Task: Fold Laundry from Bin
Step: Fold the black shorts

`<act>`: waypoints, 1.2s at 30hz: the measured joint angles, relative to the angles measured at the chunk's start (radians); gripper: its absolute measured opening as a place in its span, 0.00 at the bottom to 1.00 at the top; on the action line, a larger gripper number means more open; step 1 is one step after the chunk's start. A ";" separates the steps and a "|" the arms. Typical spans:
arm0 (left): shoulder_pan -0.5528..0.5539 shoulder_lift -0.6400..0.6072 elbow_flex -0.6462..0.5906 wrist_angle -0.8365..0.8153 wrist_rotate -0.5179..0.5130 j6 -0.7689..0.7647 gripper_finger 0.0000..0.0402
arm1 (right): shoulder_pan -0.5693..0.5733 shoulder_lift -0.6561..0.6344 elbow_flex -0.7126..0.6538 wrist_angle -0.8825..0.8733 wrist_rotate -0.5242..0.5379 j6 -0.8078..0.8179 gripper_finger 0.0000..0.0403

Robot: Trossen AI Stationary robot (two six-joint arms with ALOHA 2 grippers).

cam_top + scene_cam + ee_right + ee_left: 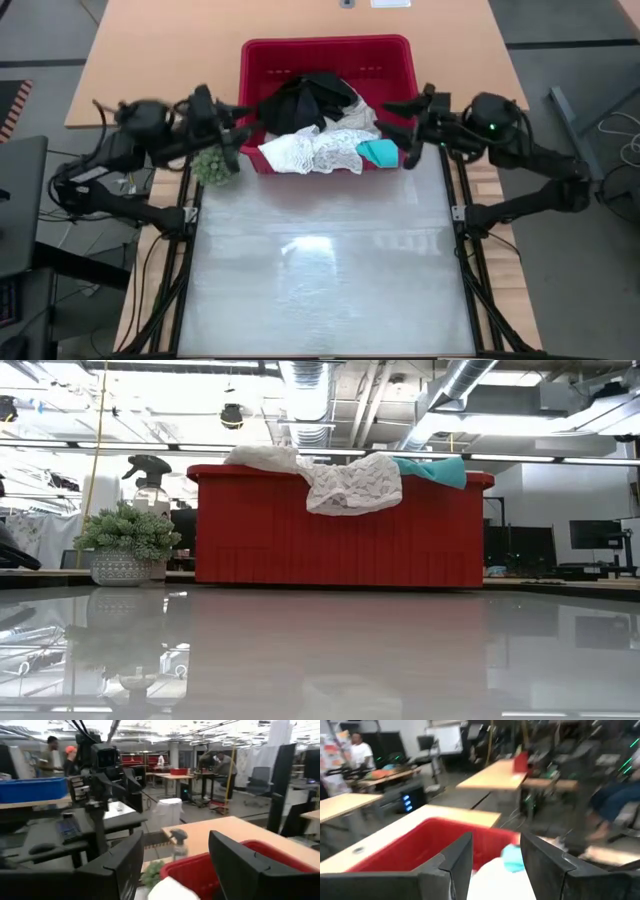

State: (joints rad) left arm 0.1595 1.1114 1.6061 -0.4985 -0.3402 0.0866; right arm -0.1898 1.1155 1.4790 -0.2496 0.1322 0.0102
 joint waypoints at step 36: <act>0.762 0.829 0.329 0.000 0.483 0.303 0.74 | -0.352 0.201 0.118 -0.362 -0.059 -0.185 0.62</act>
State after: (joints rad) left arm 0.9218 1.9407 1.9352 -0.4980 0.1424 0.3893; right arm -0.5419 1.3168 1.5974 -0.6118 0.0737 -0.1748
